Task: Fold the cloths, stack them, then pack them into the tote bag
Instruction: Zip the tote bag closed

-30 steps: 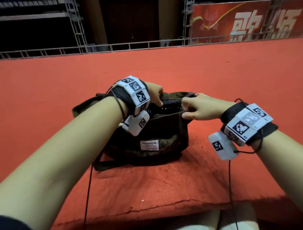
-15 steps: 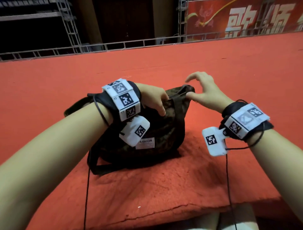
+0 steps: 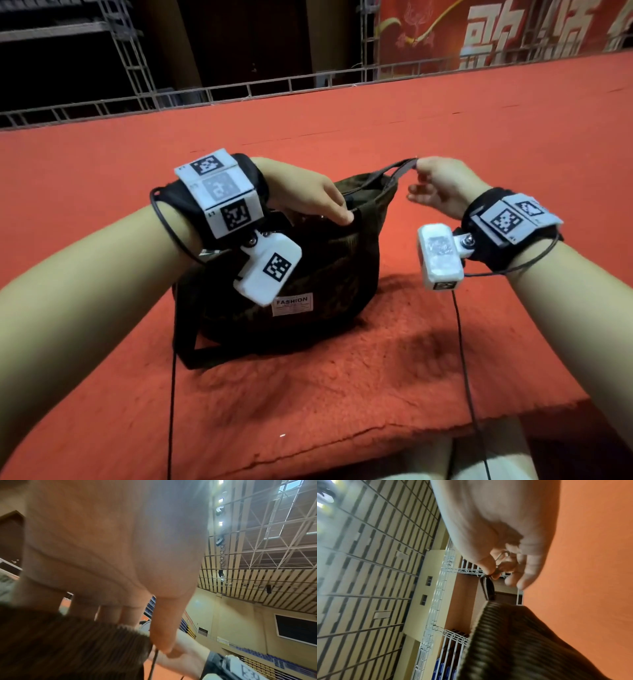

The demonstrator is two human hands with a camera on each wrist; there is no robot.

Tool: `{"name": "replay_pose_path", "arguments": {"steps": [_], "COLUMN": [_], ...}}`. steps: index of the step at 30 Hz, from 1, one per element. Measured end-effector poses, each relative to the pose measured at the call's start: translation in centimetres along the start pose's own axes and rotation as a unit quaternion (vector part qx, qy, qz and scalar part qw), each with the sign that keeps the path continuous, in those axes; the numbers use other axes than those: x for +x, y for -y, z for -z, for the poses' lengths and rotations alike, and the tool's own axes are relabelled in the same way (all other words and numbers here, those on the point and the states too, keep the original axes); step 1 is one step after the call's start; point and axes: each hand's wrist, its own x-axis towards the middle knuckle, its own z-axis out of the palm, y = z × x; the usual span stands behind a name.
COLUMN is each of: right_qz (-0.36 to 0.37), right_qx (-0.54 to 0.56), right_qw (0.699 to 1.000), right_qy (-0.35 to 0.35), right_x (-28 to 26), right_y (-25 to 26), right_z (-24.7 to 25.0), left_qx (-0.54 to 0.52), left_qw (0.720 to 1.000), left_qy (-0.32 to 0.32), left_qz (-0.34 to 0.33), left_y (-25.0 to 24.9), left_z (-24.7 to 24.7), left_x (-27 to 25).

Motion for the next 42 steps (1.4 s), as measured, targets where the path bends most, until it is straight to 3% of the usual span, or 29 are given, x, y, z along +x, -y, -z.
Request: {"name": "replay_pose_path", "arguments": {"steps": [4,8,10,15,21,24,27,32,36,39,42], "right_qz": [0.131,0.197,0.230,0.289,0.303,0.285,0.313,0.285,0.230,0.231,0.243], "right_qx": [0.005,-0.038,-0.072,-0.143,-0.158,-0.149,-0.144,-0.248,-0.268,-0.229,-0.207], "right_qw": [0.991,0.979,0.970,0.947,0.940,0.946,0.934,0.926,0.936,0.946,0.948], "right_qy": [0.004,0.022,0.031,-0.003,0.000,0.047,0.091,0.007,0.005,0.002,-0.001], "right_x": [-0.1,-1.0,-1.6,-2.2,-2.5,-2.7,-3.1,-2.4,-1.6,-1.7,-2.0], "right_y": [3.5,6.0,6.6,6.7,6.7,7.1,7.5,7.7,7.2,7.3,7.6], "right_z": [-0.2,-1.4,-2.0,-1.9,-0.4,0.0,0.0,-1.0,-0.9,-1.0,-1.2], "left_qx": [0.002,-0.086,-0.118,0.008,-0.157,-0.217,-0.226,-0.225,-0.222,-0.288,-0.317], "left_qw": [0.998,0.966,0.946,0.958,0.941,0.935,0.934,0.937,0.940,0.924,0.899], "left_qy": [-0.060,-0.238,-0.292,-0.265,-0.262,-0.240,-0.239,-0.237,-0.233,-0.226,-0.287], "left_qz": [0.020,-0.054,-0.083,-0.109,-0.146,-0.147,-0.142,-0.124,-0.117,-0.111,-0.094], "left_y": [-0.5,-2.4,-3.6,-5.1,-4.8,-5.1,-5.2,-5.0,-5.1,-5.1,-5.7], "left_z": [0.1,1.3,2.1,2.7,2.3,1.9,2.0,2.2,2.2,2.5,3.1], "left_x": [0.8,2.1,2.6,4.1,5.1,5.0,4.7,4.5,4.4,4.3,3.7]}}
